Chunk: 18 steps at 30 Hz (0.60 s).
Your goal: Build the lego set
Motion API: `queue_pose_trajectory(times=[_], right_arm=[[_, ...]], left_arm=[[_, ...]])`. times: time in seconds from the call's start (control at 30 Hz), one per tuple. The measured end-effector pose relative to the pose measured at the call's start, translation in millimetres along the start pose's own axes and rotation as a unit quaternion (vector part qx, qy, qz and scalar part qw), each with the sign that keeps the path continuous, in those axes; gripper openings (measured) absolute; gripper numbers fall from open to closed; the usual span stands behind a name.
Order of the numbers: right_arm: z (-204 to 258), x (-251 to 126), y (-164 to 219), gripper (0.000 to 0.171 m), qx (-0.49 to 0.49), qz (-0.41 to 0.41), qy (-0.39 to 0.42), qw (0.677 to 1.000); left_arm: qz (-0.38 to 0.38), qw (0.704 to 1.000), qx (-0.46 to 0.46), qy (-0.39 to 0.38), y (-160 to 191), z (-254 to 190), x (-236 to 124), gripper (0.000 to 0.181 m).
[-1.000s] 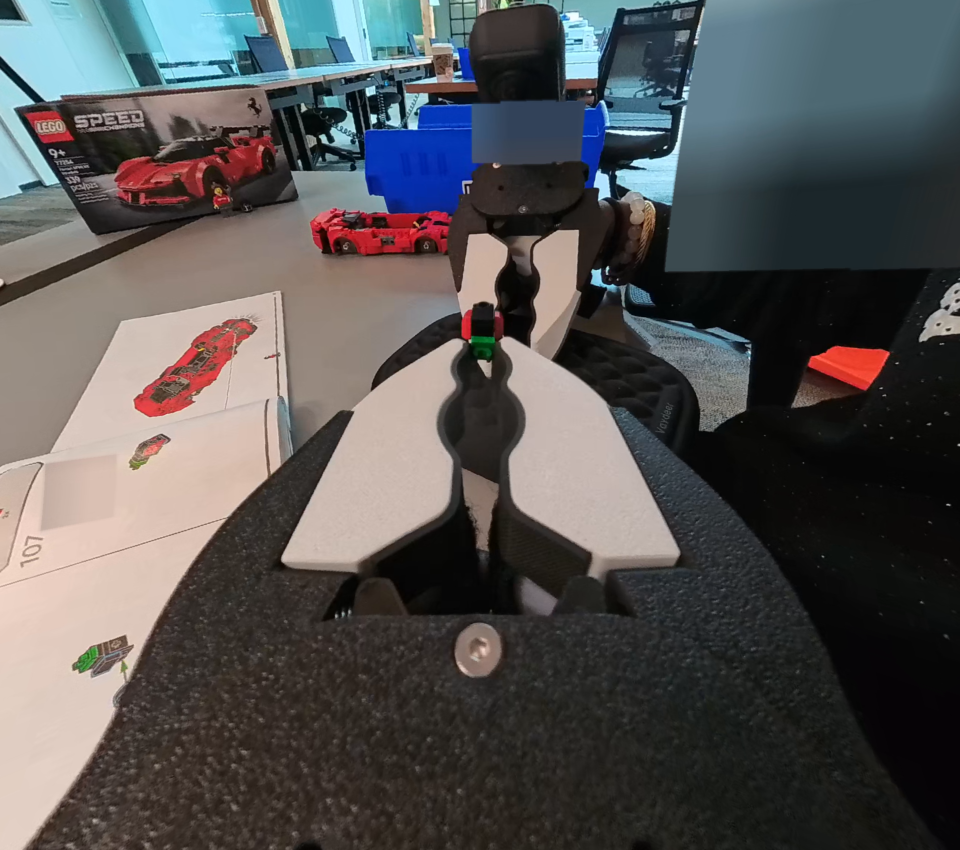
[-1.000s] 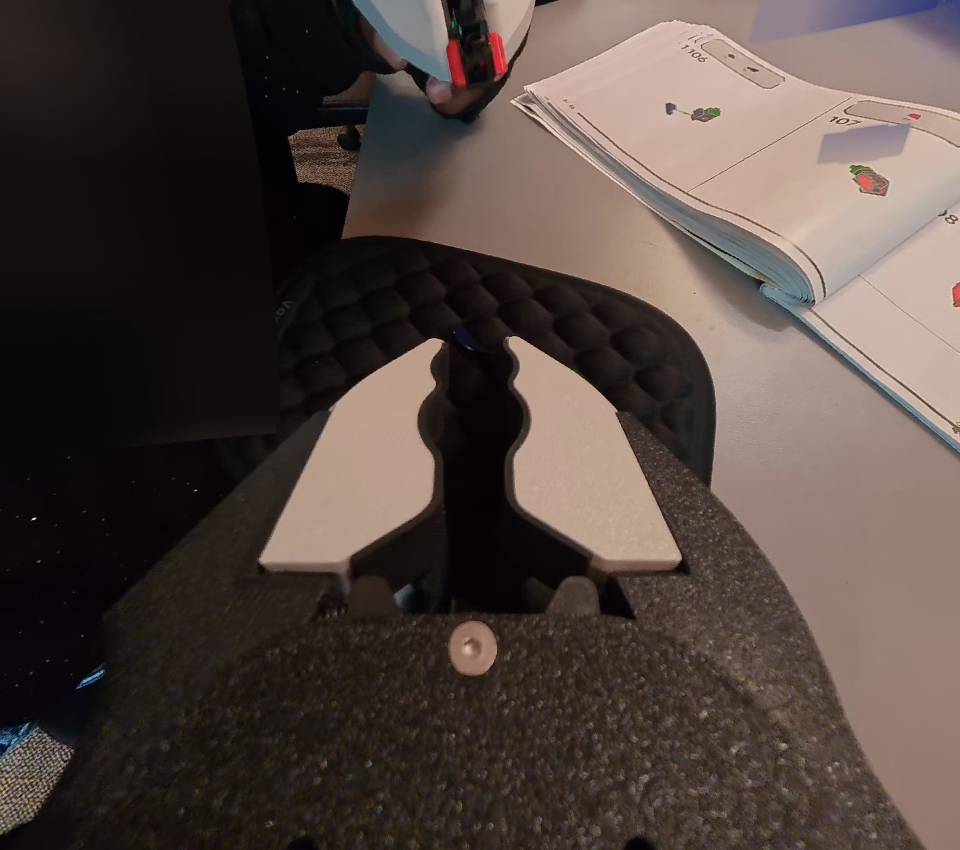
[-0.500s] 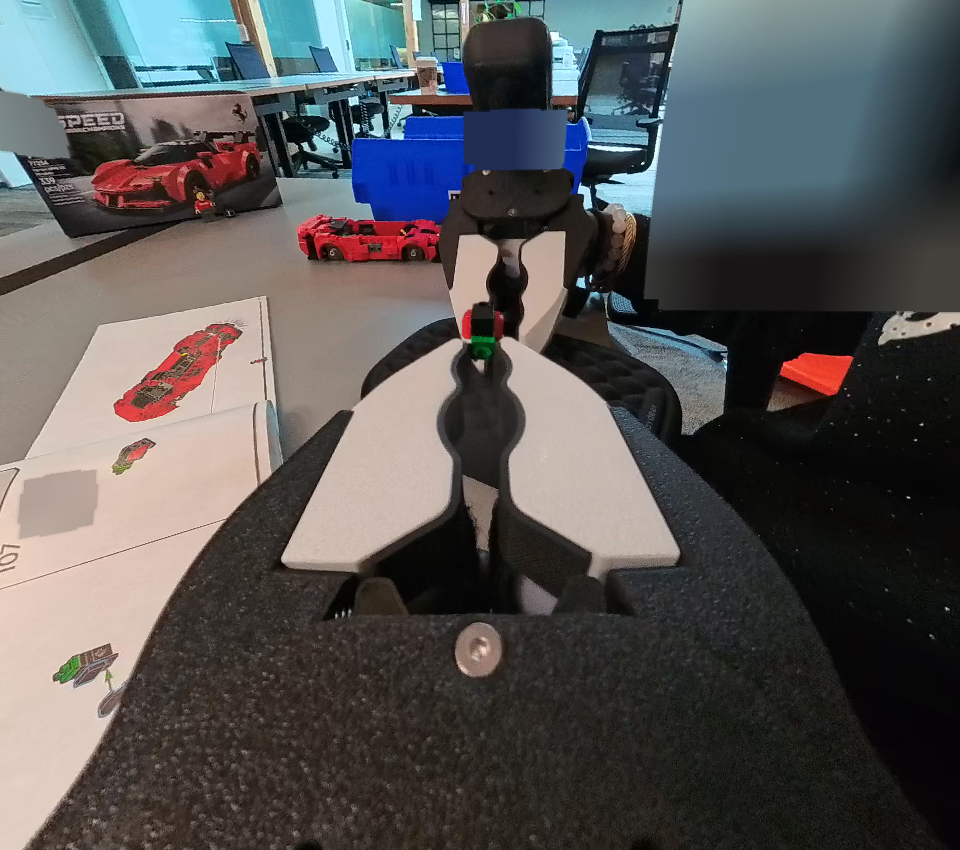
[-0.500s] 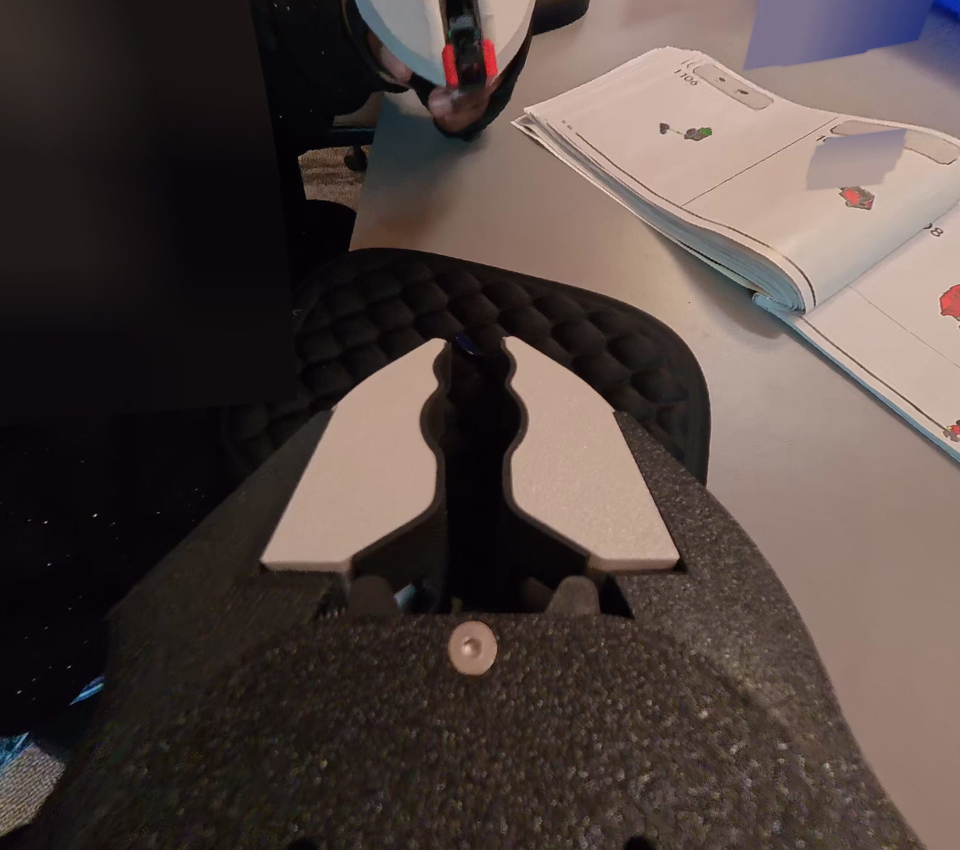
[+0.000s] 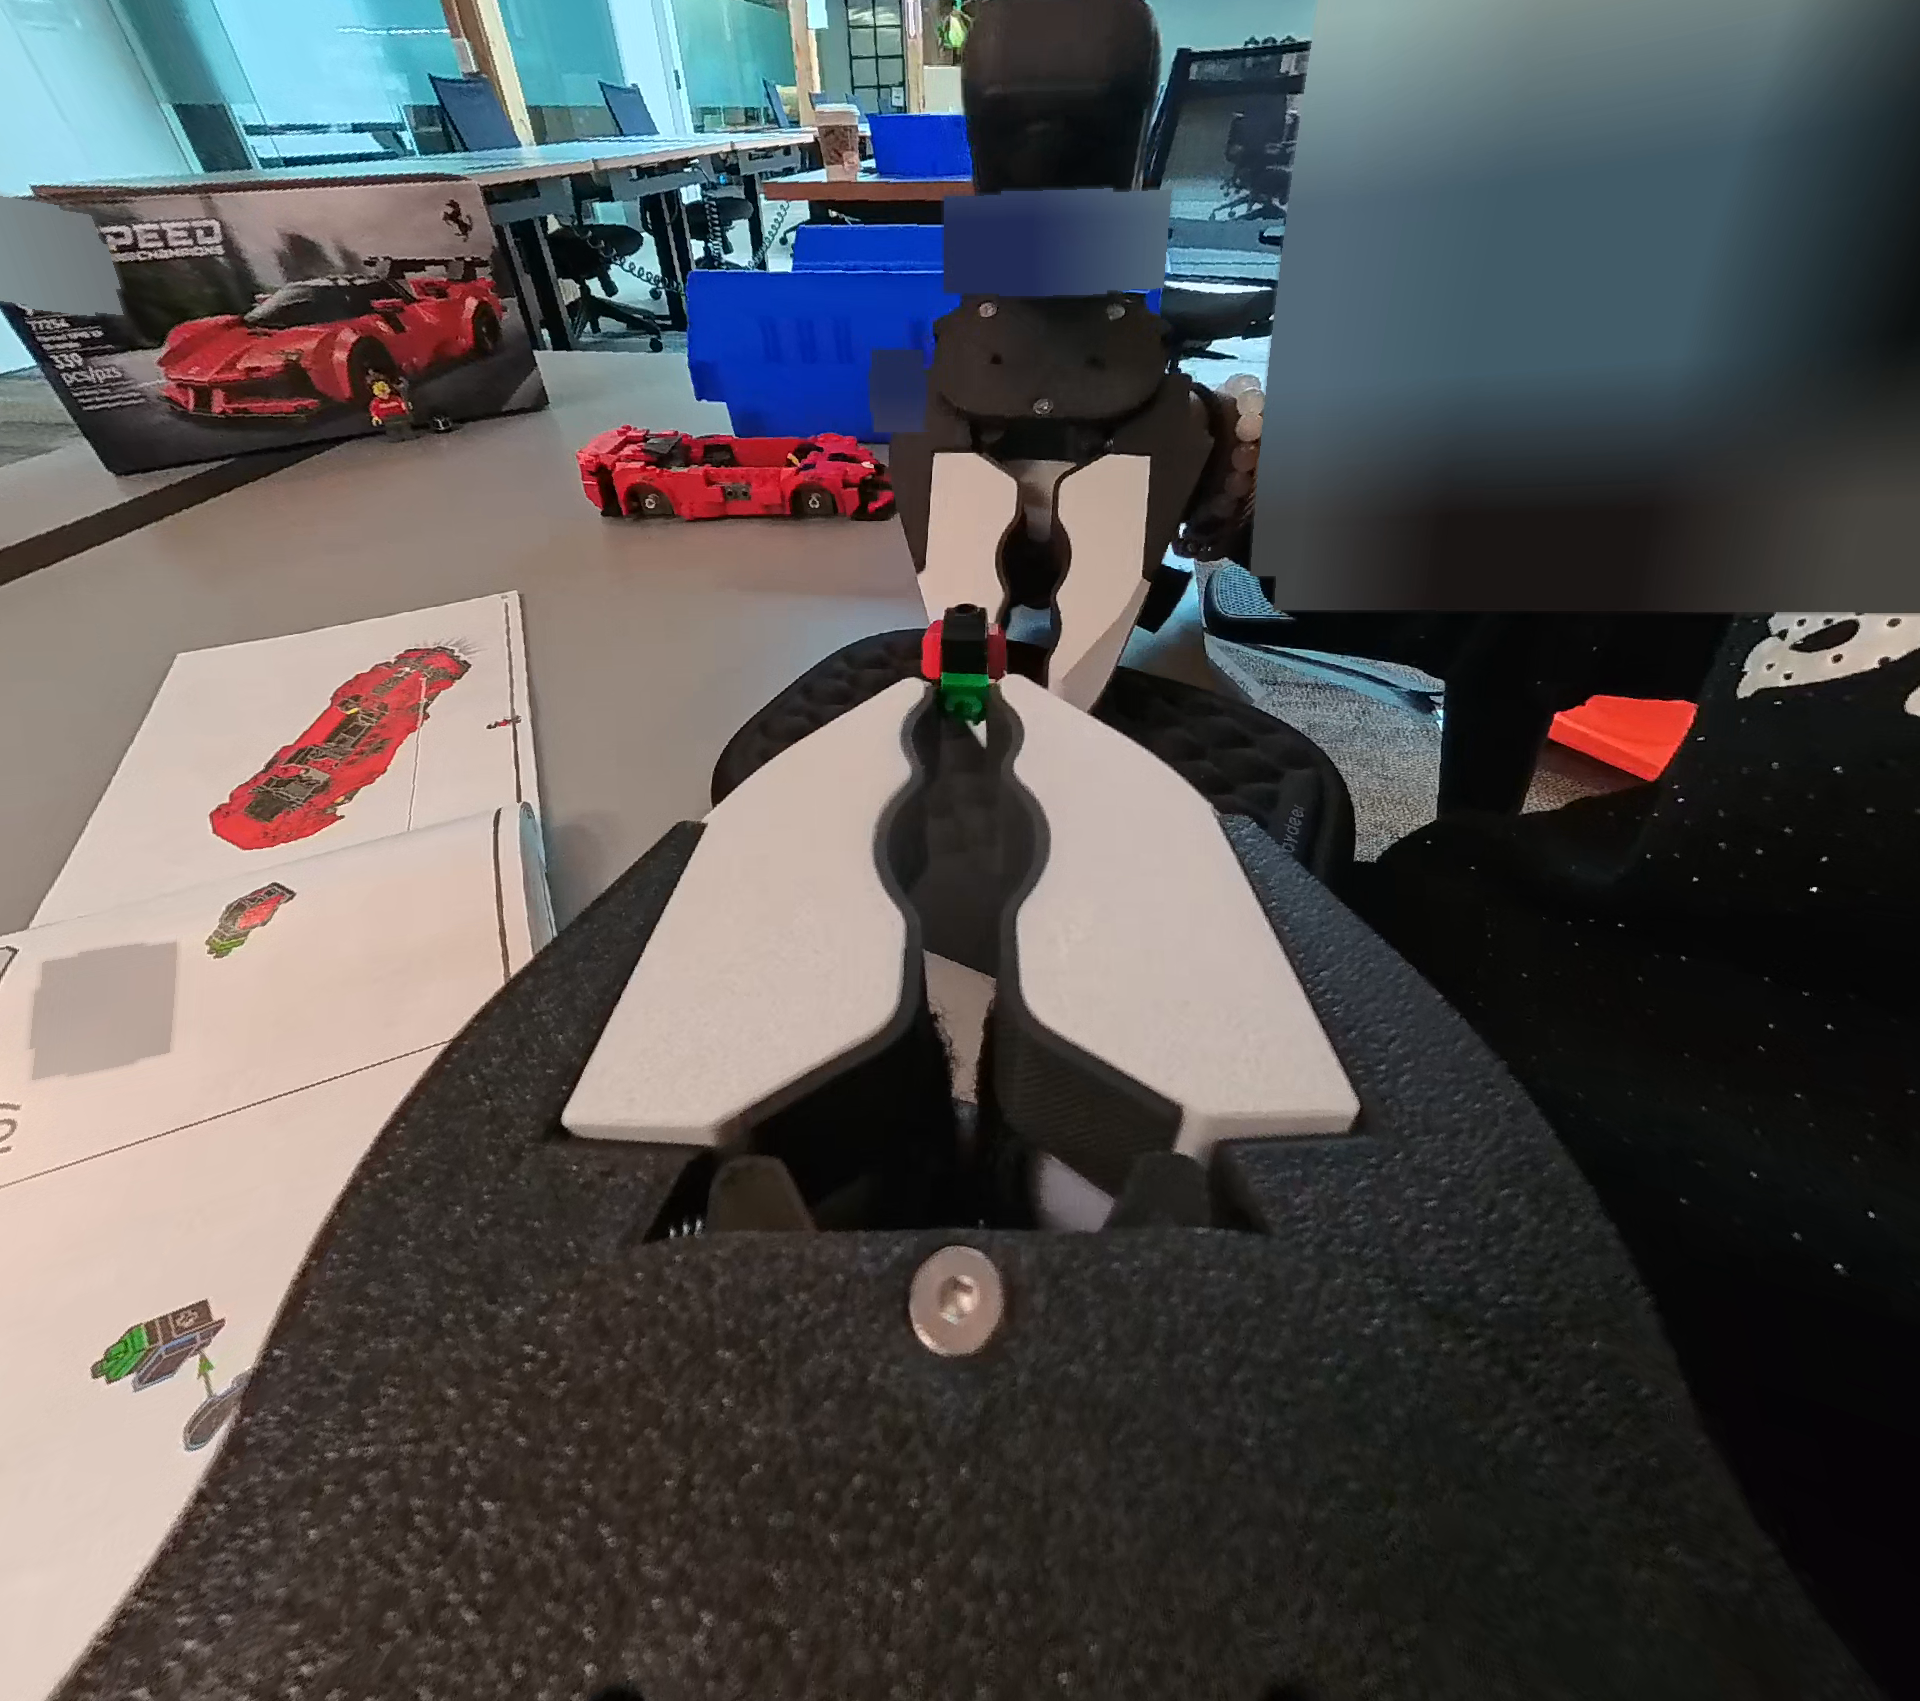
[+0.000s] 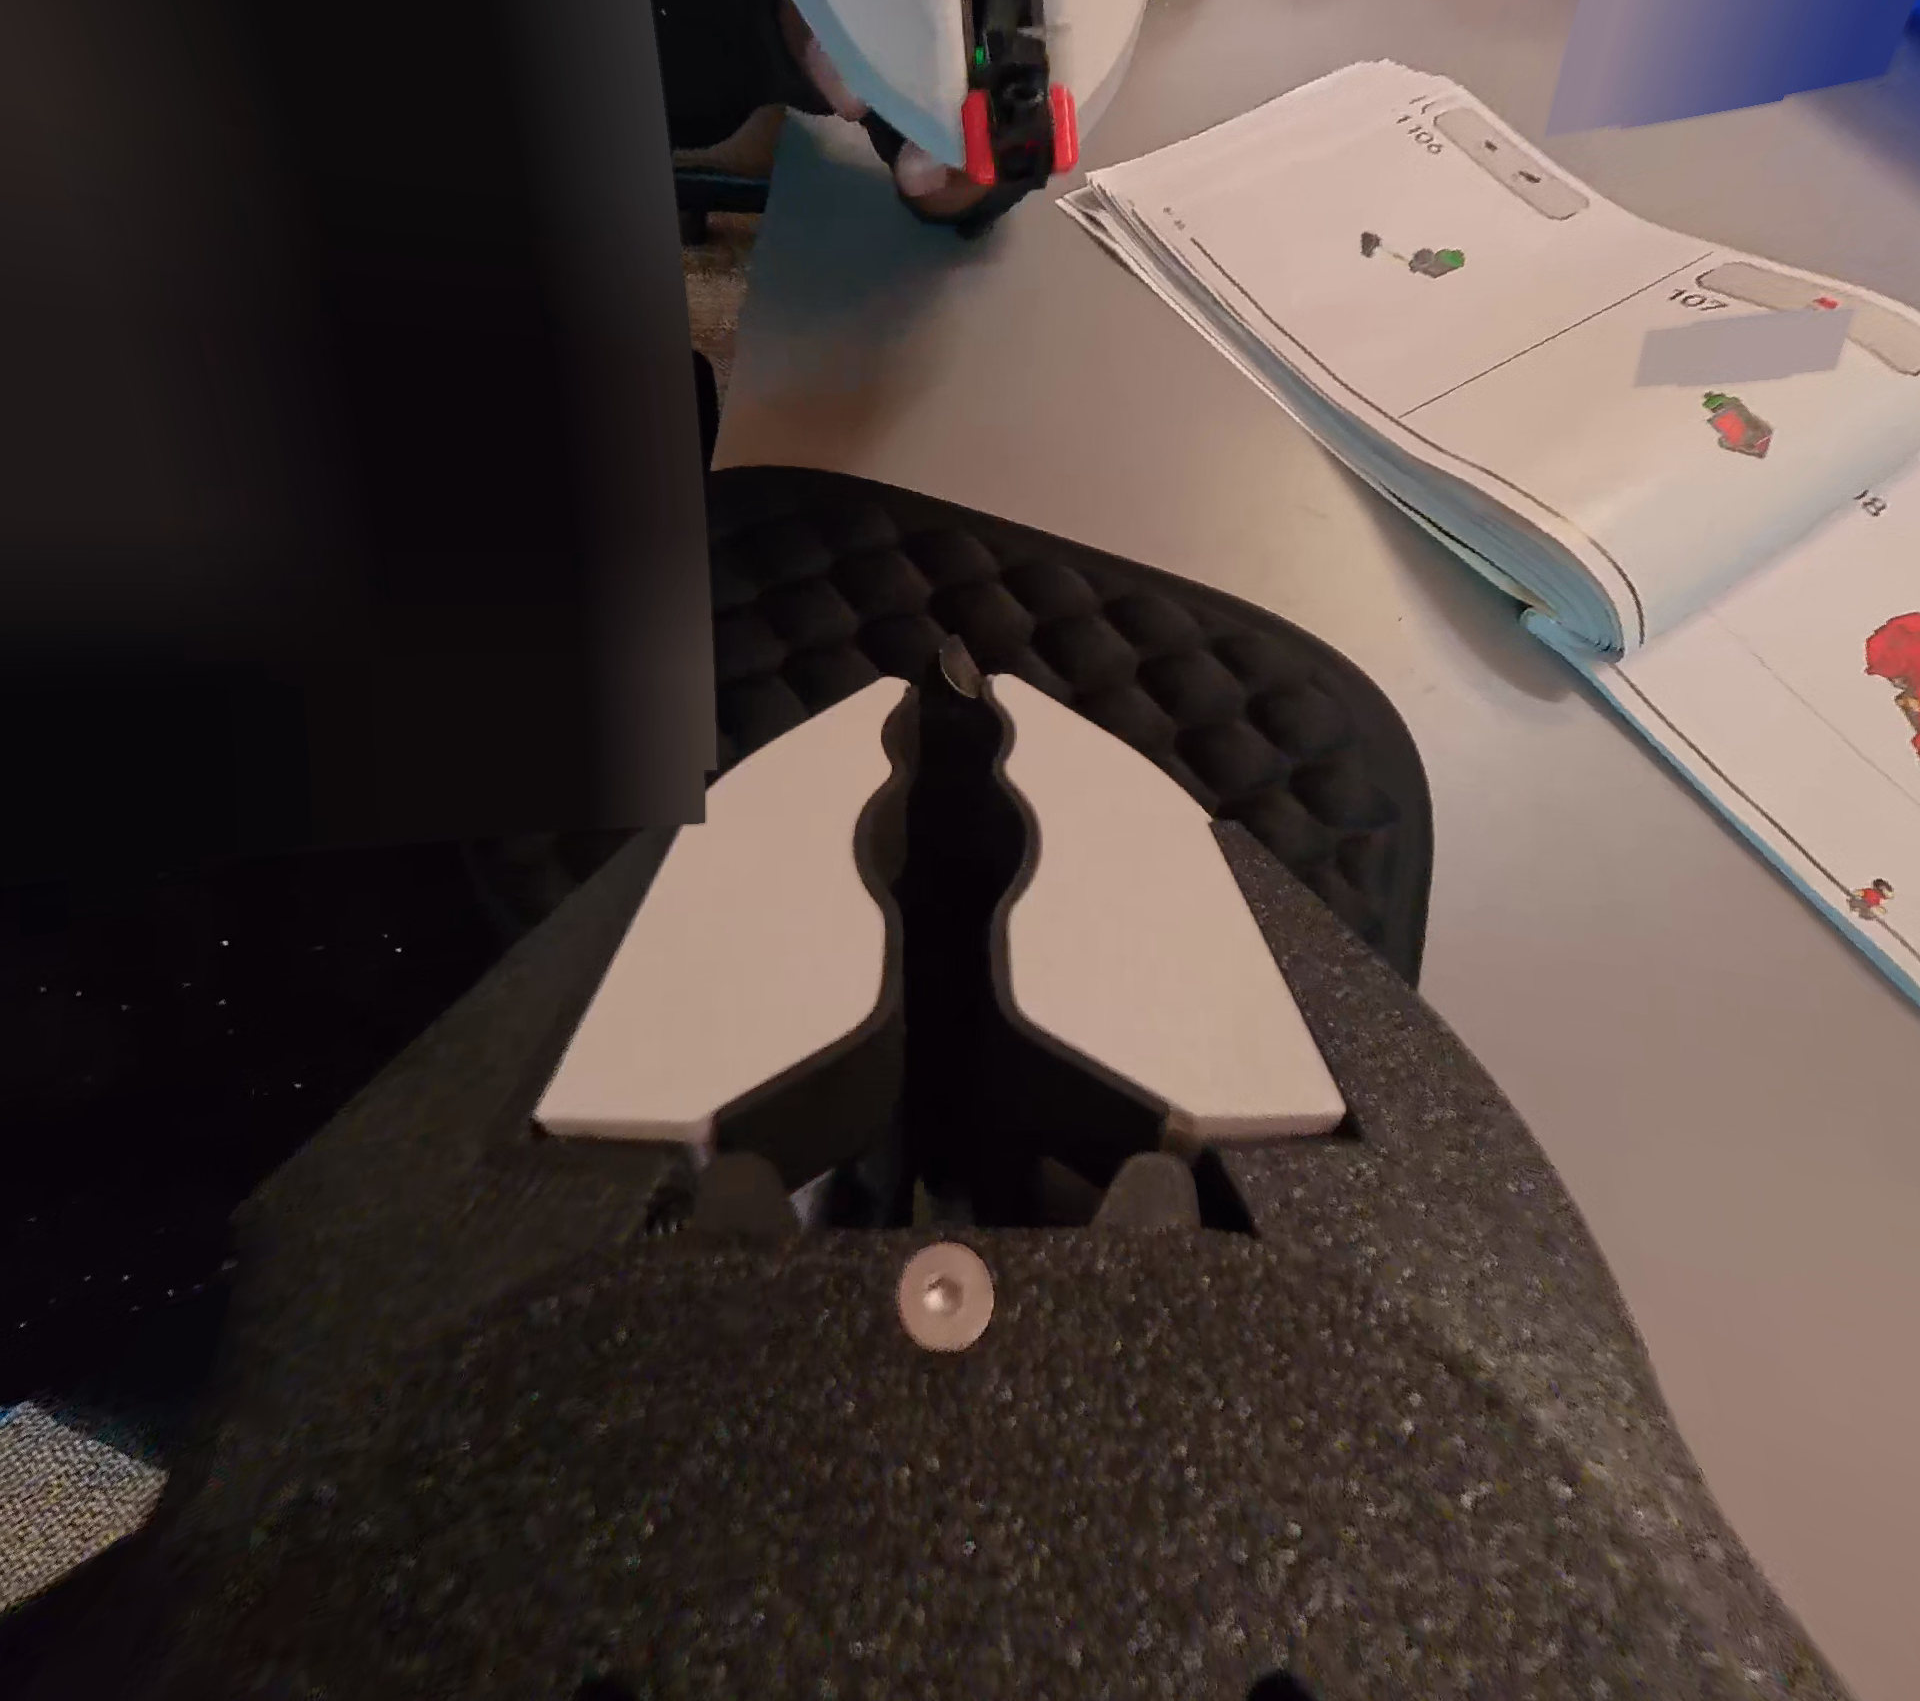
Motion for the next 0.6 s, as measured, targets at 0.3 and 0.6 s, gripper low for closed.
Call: queue_pose_trajectory(times=[0.3, 0.6], right_arm=[[-4.8, -5.9, 4.9, 0.01, 0.005, -0.004, 0.01, 1.0], [-2.9, 0.9, 1.5, 0.037, 0.03, 0.0, -0.045, 0.999]], left_arm=[[0.01, 1.0, 0.004, 0.001, 0.3, -0.6, 1.8, 0.007], [0.03, 0.999, 0.012, 0.006, 0.9, -2.2, 5.3, 0.007]])
Point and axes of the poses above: each gripper's, where its closed fingertips meet, x out along the fingers, y out of its underside, z = x × y across the jaws, the point moved 10 cm from there along -x, back along the fingers, and after that the axes turned 11 degrees about y, right-handed, at the moved point
